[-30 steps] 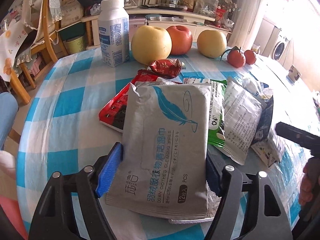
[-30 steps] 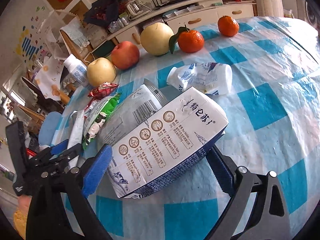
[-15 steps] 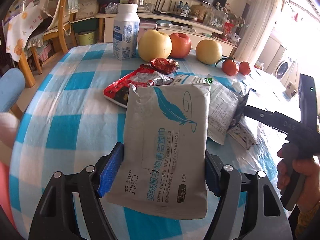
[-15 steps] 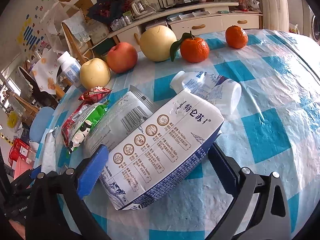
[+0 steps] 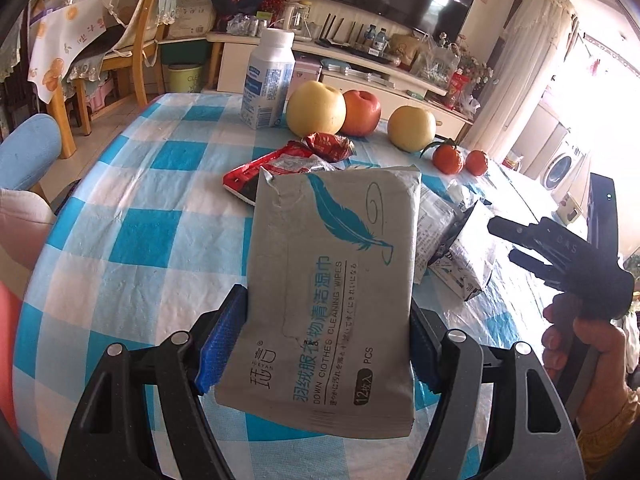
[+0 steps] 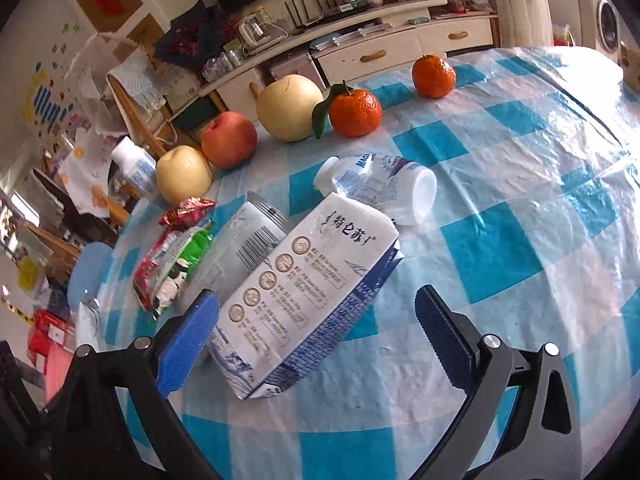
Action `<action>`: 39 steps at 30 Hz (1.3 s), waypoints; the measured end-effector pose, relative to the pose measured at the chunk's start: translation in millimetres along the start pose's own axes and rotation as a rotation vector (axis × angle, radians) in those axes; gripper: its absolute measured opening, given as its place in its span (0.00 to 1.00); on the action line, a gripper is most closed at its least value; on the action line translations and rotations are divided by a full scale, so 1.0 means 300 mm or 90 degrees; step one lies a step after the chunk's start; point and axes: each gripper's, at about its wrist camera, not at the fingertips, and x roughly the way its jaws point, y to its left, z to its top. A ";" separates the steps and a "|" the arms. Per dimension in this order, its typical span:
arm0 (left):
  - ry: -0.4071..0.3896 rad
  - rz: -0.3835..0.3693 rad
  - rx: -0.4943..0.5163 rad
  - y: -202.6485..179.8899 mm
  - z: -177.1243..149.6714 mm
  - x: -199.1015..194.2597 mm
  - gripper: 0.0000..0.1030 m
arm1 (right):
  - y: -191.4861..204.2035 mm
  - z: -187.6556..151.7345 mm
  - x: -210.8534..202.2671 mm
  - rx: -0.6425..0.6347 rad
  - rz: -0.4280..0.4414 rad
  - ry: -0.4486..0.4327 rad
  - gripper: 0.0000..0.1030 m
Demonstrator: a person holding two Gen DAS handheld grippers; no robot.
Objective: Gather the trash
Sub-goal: 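Hold the wipes packet in the left tool while the right tool grasps the white milk carton, then carry both items over the pink bucket and open both tools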
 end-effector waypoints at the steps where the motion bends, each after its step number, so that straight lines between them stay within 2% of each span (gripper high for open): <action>1: 0.000 -0.001 0.002 0.000 0.001 0.000 0.71 | 0.004 0.001 0.010 0.022 -0.003 -0.006 0.96; 4: 0.002 -0.002 0.005 0.003 0.005 0.006 0.71 | 0.029 0.001 0.046 0.042 -0.022 -0.015 0.96; 7: 0.002 0.002 0.010 0.009 0.007 0.008 0.71 | 0.078 -0.004 0.103 0.014 -0.066 -0.014 0.96; 8: 0.000 0.004 0.010 0.015 0.010 0.006 0.71 | 0.097 -0.010 0.117 -0.002 -0.096 -0.022 0.96; 11: -0.004 0.013 0.007 0.035 0.015 -0.005 0.71 | 0.124 -0.033 0.132 -0.043 -0.136 -0.041 0.95; 19: -0.001 0.031 -0.008 0.099 0.021 -0.011 0.71 | 0.059 -0.035 0.076 -0.046 -0.114 -0.034 0.74; 25: -0.016 0.036 -0.009 0.117 0.026 -0.051 0.71 | 0.050 -0.080 0.029 -0.057 -0.103 -0.026 0.70; 30: -0.027 0.032 -0.022 0.143 0.029 -0.086 0.71 | 0.088 -0.131 -0.012 -0.096 -0.100 -0.022 0.67; 39: -0.055 0.022 -0.036 0.184 0.039 -0.160 0.71 | 0.194 -0.196 -0.080 -0.137 -0.063 -0.021 0.65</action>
